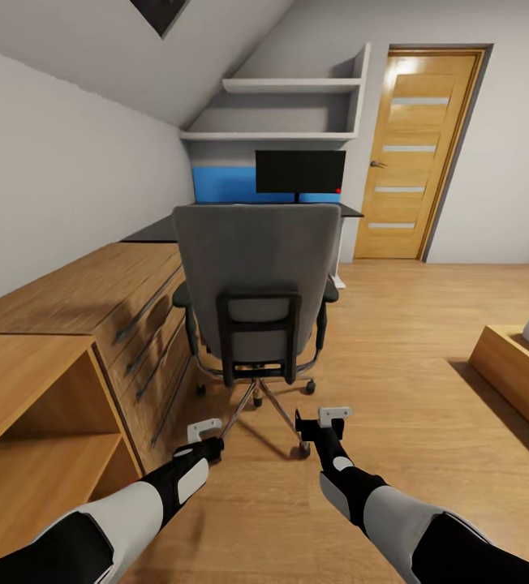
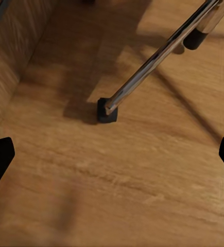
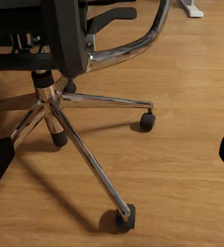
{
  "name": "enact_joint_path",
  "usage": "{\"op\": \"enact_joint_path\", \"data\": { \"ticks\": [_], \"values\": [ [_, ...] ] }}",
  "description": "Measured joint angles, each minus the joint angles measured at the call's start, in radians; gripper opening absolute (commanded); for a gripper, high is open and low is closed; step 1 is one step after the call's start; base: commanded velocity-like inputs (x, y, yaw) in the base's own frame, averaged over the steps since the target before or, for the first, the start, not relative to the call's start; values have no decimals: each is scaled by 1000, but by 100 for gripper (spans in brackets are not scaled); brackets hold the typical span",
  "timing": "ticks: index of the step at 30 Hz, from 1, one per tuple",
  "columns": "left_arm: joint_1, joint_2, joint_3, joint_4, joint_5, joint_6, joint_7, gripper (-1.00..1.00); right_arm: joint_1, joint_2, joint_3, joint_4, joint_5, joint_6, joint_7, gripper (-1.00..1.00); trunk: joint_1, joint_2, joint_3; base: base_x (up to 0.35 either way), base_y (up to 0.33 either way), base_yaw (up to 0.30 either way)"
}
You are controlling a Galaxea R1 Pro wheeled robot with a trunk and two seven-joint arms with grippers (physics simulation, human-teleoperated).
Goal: In the bedroom, organize the workspace by keeping the computer under the desk, ensuring the monitor is on the desk, placing the keyboard on the desk next to the monitor, placing the mouse on the desk next to the keyboard, moving the folder from the swivel chair onto the desk next to the mouse, stacking the notebook on top of the folder with the pen on top of the notebook, and positioning the swivel chair next to the desk.
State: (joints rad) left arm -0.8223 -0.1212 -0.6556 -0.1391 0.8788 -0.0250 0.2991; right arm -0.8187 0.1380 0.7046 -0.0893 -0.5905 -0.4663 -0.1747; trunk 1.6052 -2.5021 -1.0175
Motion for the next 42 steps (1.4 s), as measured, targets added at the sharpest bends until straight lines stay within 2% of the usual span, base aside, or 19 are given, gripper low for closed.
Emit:
{"op": "enact_joint_path", "data": {
  "ticks": [10, 17, 27, 29, 32, 34, 37, 39, 40, 42],
  "values": [
    [-1, 0, 0, 0, 0, 0, 0, 100, 0, 0, 0, 0, 0, -3, -1, 100, 5, -2, -33, 0, 0, 0],
    [0, 0, 0, 0, 0, 0, 0, 100, 0, 0, 0, 0, -1, -32, 0, 100, 8, -4, -60, 0, 0, 0],
    [0, 1, 0, 0, -2, 0, -1, 100, 0, 1, 1, -3, -1, -34, -1, 100, 8, -4, -60, 0, 0, 0],
    [0, 1, -8, -4, -16, 0, 2, 100, 0, 1, 2, -3, 2, -38, 0, 100, 8, -4, -60, 0, 0, 0],
    [0, 1, -14, -10, -20, 2, 5, 100, 0, 1, 4, -6, 5, -38, 0, 100, 8, -4, -60, 0, 0, 0],
    [-1, -6, -19, -52, -22, 13, 9, 100, 0, 1, 6, -17, 7, -34, 1, 100, 8, -4, -60, 0, 0, 0],
    [-6, -10, -21, -126, -18, 64, 24, 100, 0, 0, 4, -48, 9, -17, 0, 100, 8, -4, -60, 0, 0, 0],
    [-14, -11, -21, -160, -19, 113, 45, 100, -1, -1, 2, -68, 9, 1, 0, 100, 8, -4, -60, 0, 0, 0],
    [-23, -13, -22, -190, -20, 160, 66, 100, -2, -2, 1, -88, 9, 28, -1, 100, 8, -4, -60, 0, 0, 0],
    [-30, -14, -22, -215, -21, 194, 82, 100, -3, -4, -1, -106, 9, 58, -1, 100, 8, -4, -60, 0, 0, 0]
  ]
}}
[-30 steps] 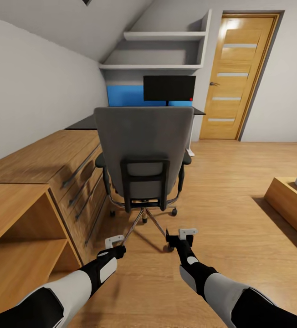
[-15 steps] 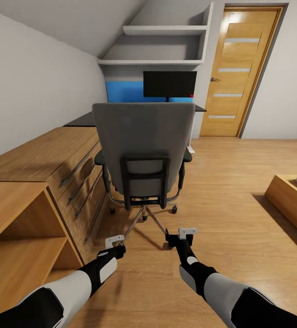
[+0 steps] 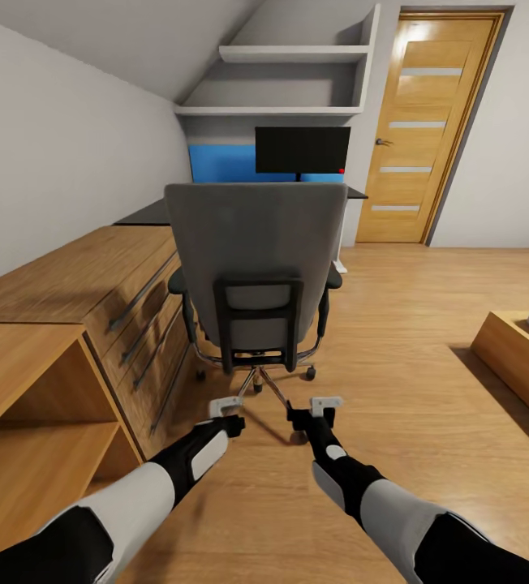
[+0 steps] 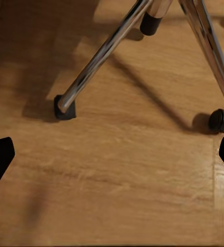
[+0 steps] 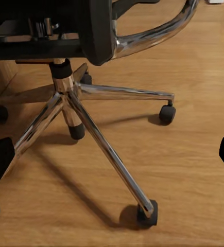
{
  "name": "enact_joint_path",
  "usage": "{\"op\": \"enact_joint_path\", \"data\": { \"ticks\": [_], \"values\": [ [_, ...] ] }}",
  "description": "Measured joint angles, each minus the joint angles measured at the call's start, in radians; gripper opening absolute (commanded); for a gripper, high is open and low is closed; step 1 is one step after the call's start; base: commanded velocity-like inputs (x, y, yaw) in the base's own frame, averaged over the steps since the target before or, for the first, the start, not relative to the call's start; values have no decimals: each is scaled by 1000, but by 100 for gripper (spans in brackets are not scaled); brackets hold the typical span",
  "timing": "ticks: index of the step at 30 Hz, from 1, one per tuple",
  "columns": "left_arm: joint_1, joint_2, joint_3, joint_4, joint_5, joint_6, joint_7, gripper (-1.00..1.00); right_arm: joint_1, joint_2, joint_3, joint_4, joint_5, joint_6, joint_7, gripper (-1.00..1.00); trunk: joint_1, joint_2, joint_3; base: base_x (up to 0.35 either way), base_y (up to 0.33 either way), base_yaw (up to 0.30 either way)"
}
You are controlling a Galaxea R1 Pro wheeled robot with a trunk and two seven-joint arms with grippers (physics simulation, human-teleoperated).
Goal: In the bedroom, organize the workspace by keeping the computer under the desk, ensuring the monitor is on the desk, placing the keyboard on the desk next to the monitor, placing the mouse on the desk next to the keyboard, moving the folder from the swivel chair onto the desk next to the mouse, stacking the notebook on top of the folder with the pen on top of the notebook, and positioning the swivel chair next to the desk.
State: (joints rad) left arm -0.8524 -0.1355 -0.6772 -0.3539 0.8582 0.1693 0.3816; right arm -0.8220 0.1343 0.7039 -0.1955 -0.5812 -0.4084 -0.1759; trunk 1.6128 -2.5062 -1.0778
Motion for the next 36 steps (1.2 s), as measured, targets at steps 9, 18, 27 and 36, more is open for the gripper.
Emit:
{"op": "enact_joint_path", "data": {
  "ticks": [9, 18, 27, 36],
  "values": [
    [-11, -1, 6, -34, 4, 26, 24, 100, -4, -2, -5, -26, -4, 78, -2, 100, 0, 0, 0, 0, 0, 0],
    [-12, 14, 3, -19, 7, -62, 26, 100, -3, -2, 0, -26, -2, 28, -1, 100, 0, 0, 0, 0, 0, 0],
    [-12, 23, 2, 25, 5, -87, 26, 100, -1, 3, 3, -25, -4, -2, -3, 100, 0, 0, 0, 0, 0, 0],
    [-12, 24, 1, 33, 4, -92, 26, 100, -1, 1, 2, -24, -3, -6, -8, 100, 0, 0, -1, 28, 0, 0]
  ]
}}
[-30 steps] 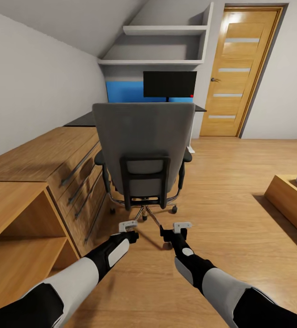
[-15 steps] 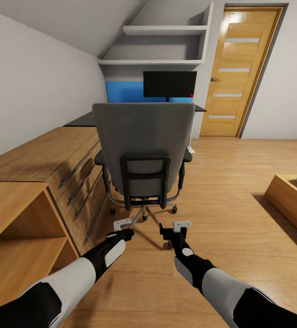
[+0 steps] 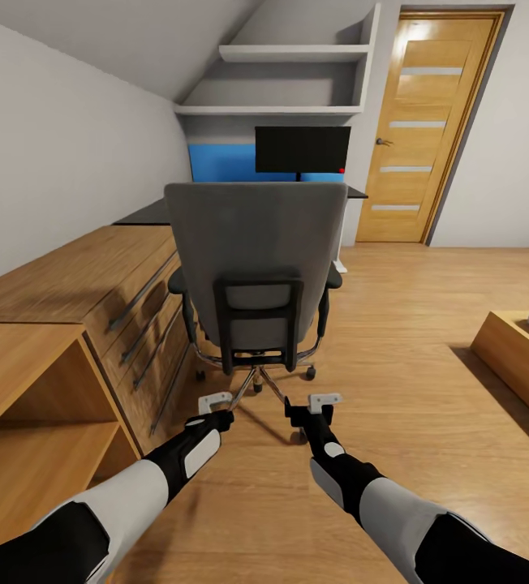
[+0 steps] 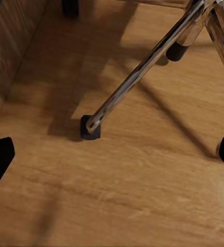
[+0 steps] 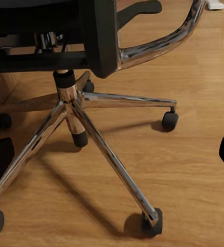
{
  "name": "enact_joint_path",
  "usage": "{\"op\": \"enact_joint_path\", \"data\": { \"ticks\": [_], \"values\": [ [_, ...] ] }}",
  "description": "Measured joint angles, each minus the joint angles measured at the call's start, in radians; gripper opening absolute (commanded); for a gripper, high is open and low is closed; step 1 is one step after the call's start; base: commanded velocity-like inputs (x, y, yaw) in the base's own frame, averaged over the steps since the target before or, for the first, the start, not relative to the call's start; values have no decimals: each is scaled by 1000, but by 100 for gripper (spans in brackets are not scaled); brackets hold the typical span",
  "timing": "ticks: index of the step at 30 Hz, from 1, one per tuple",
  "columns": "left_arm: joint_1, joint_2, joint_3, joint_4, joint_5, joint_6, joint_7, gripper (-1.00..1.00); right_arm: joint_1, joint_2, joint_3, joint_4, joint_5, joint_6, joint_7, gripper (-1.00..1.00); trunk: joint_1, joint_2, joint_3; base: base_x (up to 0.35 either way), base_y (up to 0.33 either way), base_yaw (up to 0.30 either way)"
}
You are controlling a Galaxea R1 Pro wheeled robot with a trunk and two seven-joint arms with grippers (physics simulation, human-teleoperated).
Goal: In the bedroom, organize the workspace by keeping the computer under the desk, ensuring the monitor is on the desk, placing the keyboard on the desk next to the monitor, placing the mouse on the desk next to the keyboard, moving the folder from the swivel chair onto the desk next to the mouse, stacking the notebook on top of the folder with the pen on top of the notebook, and positioning the swivel chair next to the desk.
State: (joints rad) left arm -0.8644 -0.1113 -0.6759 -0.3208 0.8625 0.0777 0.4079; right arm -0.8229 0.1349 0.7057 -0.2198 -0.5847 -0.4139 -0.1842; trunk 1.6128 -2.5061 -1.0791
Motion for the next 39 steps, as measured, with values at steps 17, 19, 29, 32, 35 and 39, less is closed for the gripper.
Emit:
{"op": "enact_joint_path", "data": {
  "ticks": [17, 19, 29, 32, 35, 39],
  "values": [
    [0, 2, -2, 9, 3, -31, -2, 100, 2, -3, -1, 21, 5, -7, 3, 100, 0, 0, 0, 196, 0, 0],
    [0, 2, -1, 14, 2, -38, -2, 100, 2, -3, -1, 21, 5, -6, 3, 100, 0, 0, 0, 70, 0, 0],
    [0, 0, -3, 20, 0, -46, -1, 100, 2, -3, -1, 21, 5, -7, 3, 100, 0, 0, 0, 121, 42, 0],
    [0, 0, -3, 20, 0, -46, -1, 100, 2, -3, -1, 21, 5, -6, 3, 100, 0, 0, 0, 8, 3, 0],
    [0, 0, -3, 20, 0, -46, -1, 100, 2, -4, -1, 21, 5, -7, 3, 100, 0, 0, 0, 2, 1, 0],
    [0, 0, -3, 20, 0, -46, -1, 100, 2, -4, -1, 21, 5, -7, 3, 100, 0, 0, 0, 70, 0, 0]
  ]
}}
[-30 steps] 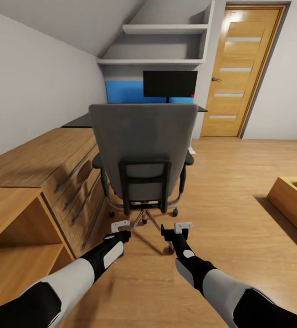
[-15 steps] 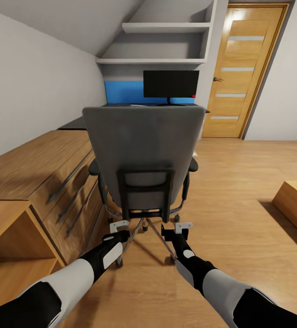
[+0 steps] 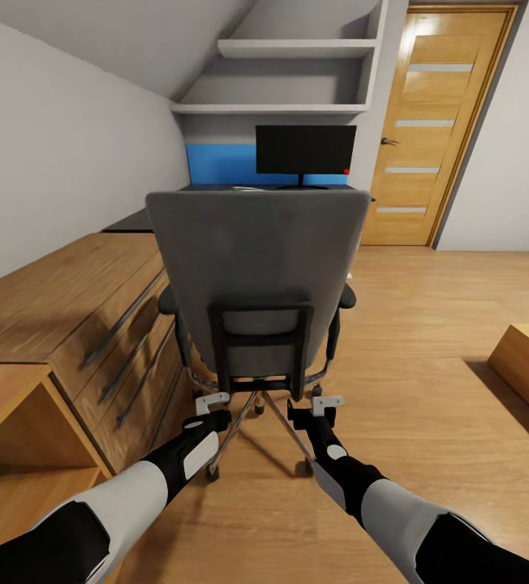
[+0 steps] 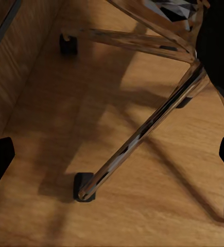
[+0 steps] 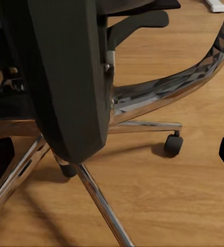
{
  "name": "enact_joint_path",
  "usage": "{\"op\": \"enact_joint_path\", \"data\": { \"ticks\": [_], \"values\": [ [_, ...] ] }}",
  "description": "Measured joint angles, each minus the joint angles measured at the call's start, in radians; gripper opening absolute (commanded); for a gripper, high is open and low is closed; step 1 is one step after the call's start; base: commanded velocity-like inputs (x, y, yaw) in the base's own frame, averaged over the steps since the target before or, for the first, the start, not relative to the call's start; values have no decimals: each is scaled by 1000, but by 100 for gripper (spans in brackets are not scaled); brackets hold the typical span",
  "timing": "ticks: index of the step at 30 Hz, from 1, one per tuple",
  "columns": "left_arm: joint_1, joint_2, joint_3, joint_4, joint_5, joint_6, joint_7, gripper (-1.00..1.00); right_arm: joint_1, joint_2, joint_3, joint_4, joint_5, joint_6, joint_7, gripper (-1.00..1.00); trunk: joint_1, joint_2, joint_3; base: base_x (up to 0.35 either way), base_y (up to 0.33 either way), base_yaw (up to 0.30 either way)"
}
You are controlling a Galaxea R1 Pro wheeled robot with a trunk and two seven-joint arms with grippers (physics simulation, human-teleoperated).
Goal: In the bedroom, organize the workspace by keeping the computer under the desk, ensuring the monitor is on the desk, placing the keyboard on the desk next to the monitor, placing the mouse on the desk next to the keyboard, moving the folder from the swivel chair onto the desk next to the mouse, stacking the notebook on top of the folder with the pen on top of the notebook, and positioning the swivel chair next to the desk.
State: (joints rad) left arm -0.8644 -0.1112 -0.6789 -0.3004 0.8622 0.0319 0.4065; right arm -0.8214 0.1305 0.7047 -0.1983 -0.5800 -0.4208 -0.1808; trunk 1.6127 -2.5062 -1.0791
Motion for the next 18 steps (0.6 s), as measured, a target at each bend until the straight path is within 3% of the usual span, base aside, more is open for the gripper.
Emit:
{"op": "enact_joint_path", "data": {
  "ticks": [18],
  "values": [
    [0, -1, -2, 0, 0, -1, 1, 100, 0, 0, 0, -1, 0, 0, 0, 100, 0, 0, 0, 102, 0, -4]
  ]
}}
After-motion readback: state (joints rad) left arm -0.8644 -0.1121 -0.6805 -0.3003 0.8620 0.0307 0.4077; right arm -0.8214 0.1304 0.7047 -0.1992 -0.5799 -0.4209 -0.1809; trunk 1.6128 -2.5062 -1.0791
